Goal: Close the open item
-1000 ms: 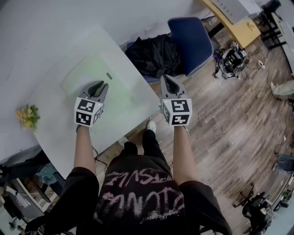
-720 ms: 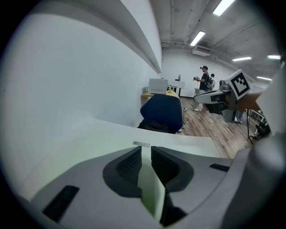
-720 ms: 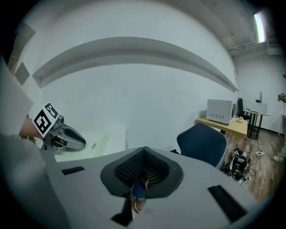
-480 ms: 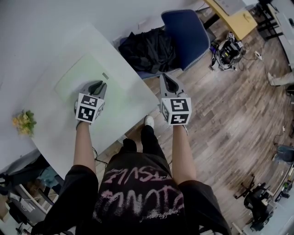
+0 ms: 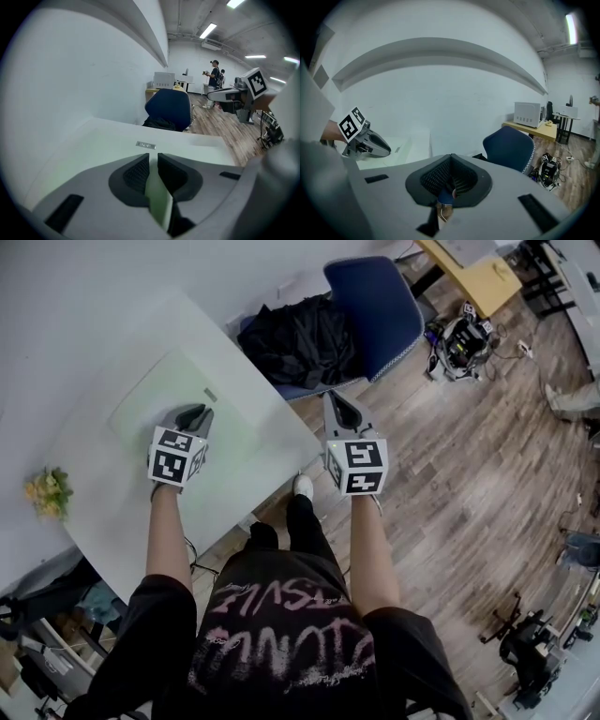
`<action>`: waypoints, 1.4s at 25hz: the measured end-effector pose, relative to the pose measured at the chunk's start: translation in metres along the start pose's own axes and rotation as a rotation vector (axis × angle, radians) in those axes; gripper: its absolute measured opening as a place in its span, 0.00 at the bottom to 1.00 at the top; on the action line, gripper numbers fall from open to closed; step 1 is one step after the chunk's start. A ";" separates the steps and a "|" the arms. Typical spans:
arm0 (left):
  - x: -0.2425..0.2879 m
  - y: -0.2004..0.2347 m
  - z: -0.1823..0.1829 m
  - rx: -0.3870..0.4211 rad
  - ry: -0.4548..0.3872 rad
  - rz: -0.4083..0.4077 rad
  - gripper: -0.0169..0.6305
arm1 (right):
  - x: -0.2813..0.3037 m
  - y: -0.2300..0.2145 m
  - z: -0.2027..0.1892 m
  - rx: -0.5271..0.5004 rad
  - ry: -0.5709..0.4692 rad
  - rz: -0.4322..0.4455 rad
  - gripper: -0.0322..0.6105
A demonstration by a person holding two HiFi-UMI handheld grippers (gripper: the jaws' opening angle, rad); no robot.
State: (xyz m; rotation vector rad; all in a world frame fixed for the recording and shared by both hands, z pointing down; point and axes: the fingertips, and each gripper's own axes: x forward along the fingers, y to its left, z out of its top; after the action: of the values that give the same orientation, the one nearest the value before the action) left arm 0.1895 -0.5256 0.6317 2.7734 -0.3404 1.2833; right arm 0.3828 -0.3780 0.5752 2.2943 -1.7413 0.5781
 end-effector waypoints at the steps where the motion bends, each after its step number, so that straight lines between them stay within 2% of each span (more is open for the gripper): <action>1: -0.001 0.000 0.001 0.002 -0.002 0.002 0.12 | 0.000 0.000 0.000 -0.002 0.000 0.002 0.06; 8: -0.010 -0.005 0.008 0.045 -0.005 0.040 0.10 | 0.001 0.008 0.018 -0.032 -0.023 0.041 0.06; 16: -0.061 0.011 0.014 -0.023 -0.115 0.143 0.08 | 0.000 0.040 0.039 -0.074 -0.059 0.118 0.06; 21: -0.106 0.028 -0.005 -0.117 -0.181 0.245 0.08 | 0.003 0.078 0.053 -0.101 -0.081 0.194 0.06; 27: -0.173 0.052 -0.051 -0.283 -0.266 0.396 0.06 | 0.009 0.140 0.070 -0.144 -0.105 0.308 0.06; 32: -0.225 0.055 -0.092 -0.367 -0.300 0.531 0.06 | 0.014 0.199 0.082 -0.191 -0.131 0.437 0.06; 35: -0.250 0.052 -0.110 -0.384 -0.323 0.570 0.06 | 0.007 0.226 0.078 -0.204 -0.128 0.470 0.06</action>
State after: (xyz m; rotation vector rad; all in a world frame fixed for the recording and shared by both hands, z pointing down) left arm -0.0613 -0.5167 0.5121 2.6111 -1.3181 0.7050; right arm 0.1821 -0.4787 0.4916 1.8255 -2.3014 0.3092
